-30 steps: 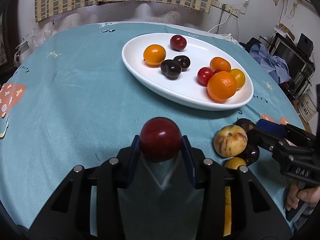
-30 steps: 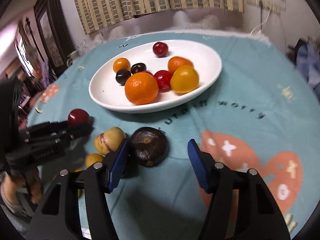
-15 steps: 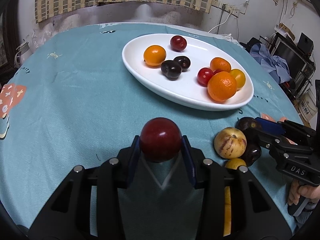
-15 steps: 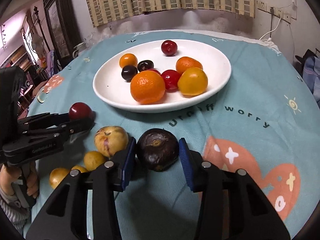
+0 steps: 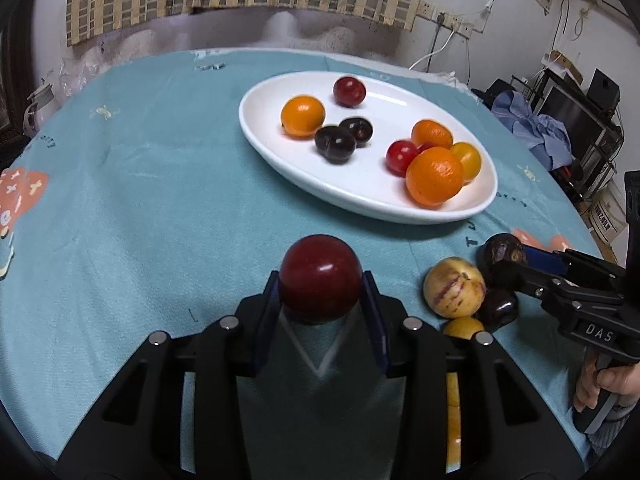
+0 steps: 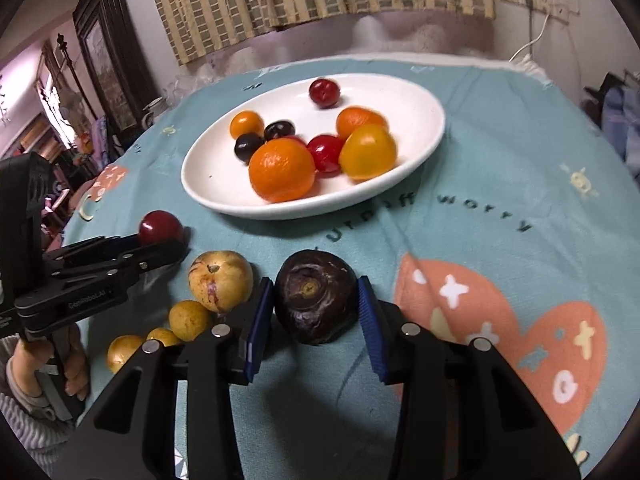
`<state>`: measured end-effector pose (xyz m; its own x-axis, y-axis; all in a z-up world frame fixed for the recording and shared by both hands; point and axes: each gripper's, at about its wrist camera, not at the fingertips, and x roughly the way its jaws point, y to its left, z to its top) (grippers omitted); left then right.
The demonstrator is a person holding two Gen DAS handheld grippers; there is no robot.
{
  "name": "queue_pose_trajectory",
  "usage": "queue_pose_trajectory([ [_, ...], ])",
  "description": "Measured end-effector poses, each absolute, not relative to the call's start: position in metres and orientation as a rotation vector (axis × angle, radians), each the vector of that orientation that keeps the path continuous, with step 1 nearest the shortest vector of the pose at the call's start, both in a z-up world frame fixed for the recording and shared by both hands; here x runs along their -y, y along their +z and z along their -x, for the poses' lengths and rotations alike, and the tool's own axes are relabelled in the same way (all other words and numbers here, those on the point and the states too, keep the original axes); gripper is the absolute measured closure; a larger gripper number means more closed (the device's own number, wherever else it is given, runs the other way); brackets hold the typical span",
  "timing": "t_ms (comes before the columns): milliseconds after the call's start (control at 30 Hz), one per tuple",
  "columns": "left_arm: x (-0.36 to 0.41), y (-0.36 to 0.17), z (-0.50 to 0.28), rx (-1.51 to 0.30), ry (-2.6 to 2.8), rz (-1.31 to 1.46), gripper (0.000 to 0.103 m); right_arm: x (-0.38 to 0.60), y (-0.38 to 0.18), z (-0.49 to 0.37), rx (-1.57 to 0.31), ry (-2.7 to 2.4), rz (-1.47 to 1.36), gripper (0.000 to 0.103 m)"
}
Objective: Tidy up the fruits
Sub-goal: 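Release the red plum and dark brown plum onto the white plate with both tools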
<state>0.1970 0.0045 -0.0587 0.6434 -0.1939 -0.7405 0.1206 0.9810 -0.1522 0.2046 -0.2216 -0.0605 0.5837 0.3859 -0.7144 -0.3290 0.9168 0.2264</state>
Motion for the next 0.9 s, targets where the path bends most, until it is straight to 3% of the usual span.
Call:
queue_pose_trajectory([
  [300, -0.003, -0.015, -0.202, -0.755, -0.197, 0.125, 0.063, 0.232, -0.009, -0.203, -0.696, 0.413, -0.139, 0.061],
  [500, 0.008, -0.003, -0.253, -0.755, -0.175, 0.109, 0.062, 0.209, 0.0, -0.256, -0.712, 0.414, -0.111, 0.059],
  [533, 0.01, -0.007, -0.259, -0.756, -0.163, 0.11, 0.058, 0.206, -0.005, -0.269, -0.732, 0.409, -0.128, 0.059],
  [567, 0.01, -0.01, -0.26, -0.754, -0.16, 0.116, 0.046, 0.207, -0.01, -0.276, -0.746, 0.391, -0.152, 0.043],
  [600, 0.009, -0.013, -0.259, -0.756, -0.162, 0.117, 0.042, 0.21, -0.012, -0.278, -0.742, 0.372, -0.176, 0.025],
  [800, -0.005, -0.009, -0.241, -0.74, -0.17, 0.159, 0.039, 0.233, 0.0, -0.252, -0.644, 0.377, -0.268, 0.022],
  [900, -0.006, -0.006, -0.209, -0.714, -0.158, 0.154, 0.03, 0.24, 0.004, -0.229, -0.653, 0.385, -0.276, 0.018],
])
